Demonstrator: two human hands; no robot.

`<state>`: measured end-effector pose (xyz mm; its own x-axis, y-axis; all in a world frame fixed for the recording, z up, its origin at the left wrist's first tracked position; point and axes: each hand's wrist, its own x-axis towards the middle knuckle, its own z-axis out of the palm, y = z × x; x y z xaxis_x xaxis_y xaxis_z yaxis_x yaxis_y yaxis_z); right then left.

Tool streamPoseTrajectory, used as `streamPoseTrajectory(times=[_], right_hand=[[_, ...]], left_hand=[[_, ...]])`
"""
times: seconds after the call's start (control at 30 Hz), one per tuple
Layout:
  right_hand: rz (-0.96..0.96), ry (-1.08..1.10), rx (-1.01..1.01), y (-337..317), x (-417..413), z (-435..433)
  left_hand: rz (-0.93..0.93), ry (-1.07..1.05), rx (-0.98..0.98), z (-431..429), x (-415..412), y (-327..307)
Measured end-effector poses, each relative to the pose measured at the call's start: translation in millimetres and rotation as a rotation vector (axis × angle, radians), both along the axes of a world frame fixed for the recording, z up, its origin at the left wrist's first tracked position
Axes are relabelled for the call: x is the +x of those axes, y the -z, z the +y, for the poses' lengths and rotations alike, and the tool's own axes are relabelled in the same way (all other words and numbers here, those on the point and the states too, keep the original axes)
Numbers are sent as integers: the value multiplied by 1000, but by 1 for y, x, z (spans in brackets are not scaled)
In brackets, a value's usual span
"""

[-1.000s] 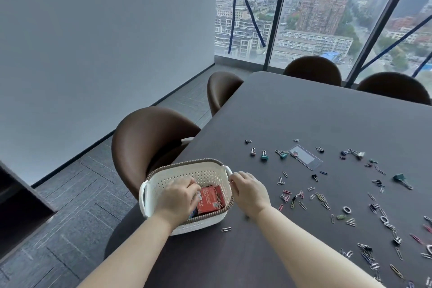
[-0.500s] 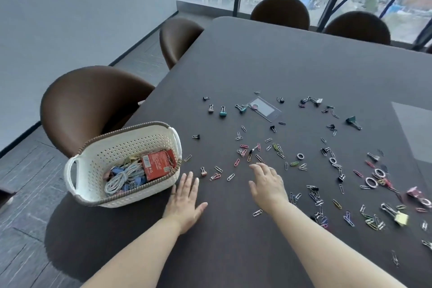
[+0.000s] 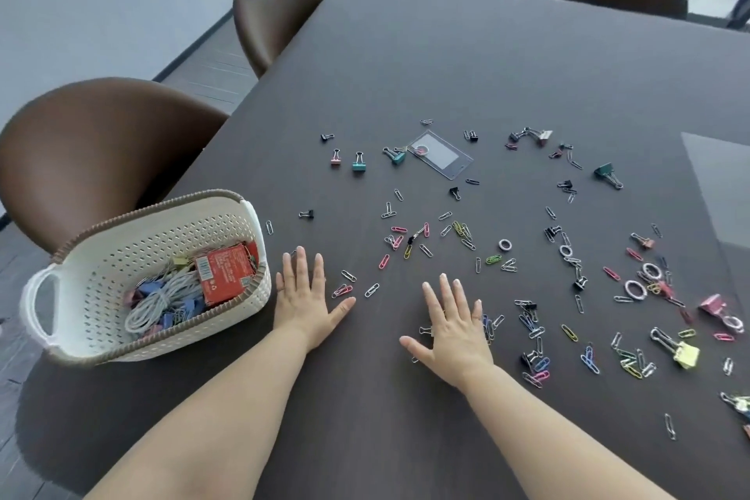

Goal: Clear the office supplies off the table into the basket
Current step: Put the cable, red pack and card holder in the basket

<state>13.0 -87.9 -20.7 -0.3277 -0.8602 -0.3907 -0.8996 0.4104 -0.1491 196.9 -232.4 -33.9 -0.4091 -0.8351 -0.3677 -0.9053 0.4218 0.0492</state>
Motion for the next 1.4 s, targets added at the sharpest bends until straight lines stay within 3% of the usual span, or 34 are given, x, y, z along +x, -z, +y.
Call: streamPoseTrajectory(times=[0.13,0.33,0.47,0.67,0.77,1.0,1.13,1.27,1.4], right_hand=[[11,-55,-2,10,-3,-15],[14,-74,-43,14,-23,-68],[44,-92,-47,7,-45,-113],[7,-117,-58,17,-62,-144],[6,-132,-84,22,-66,-144],[-58,-125,-155,18,-70,-144],[-45,-102,-240,11,-78,-140],[-54,-213,-174,8,-83,-141],[-74,-200,-480,4,-82,-152]], left_hand=[[3,12,-5,-10,-15,4],[163,137,-50,-30,-32,11],[168,-21,-201,-51,-39,9],[123,-449,-155,-85,-65,9],[112,-518,-148,-91,-70,12],[324,-185,-142,-72,-77,9],[315,-120,-269,-74,-77,8],[301,-51,-123,-74,-73,8],[446,15,-197,-71,-73,0]])
